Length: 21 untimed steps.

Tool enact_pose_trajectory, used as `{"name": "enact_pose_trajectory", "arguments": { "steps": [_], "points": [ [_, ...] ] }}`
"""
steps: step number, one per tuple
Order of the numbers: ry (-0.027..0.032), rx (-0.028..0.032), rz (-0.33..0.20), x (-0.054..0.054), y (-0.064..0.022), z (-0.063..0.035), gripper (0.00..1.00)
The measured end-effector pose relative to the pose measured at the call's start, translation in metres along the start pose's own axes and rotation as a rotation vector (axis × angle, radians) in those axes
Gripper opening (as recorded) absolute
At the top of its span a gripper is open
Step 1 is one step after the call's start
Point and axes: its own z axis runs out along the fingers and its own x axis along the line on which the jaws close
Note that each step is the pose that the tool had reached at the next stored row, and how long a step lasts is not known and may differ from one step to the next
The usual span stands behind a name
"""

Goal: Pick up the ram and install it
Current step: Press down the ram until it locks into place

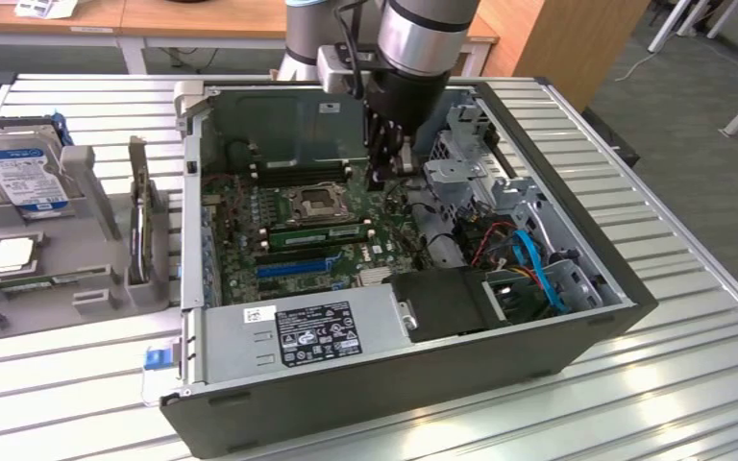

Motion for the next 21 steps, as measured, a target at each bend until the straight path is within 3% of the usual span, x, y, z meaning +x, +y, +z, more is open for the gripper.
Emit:
{"name": "enact_pose_trajectory", "arguments": {
  "steps": [21],
  "points": [
    [0.0000,0.0000,0.000,0.001,-0.0008,0.0156,0.10]
  ]
}}
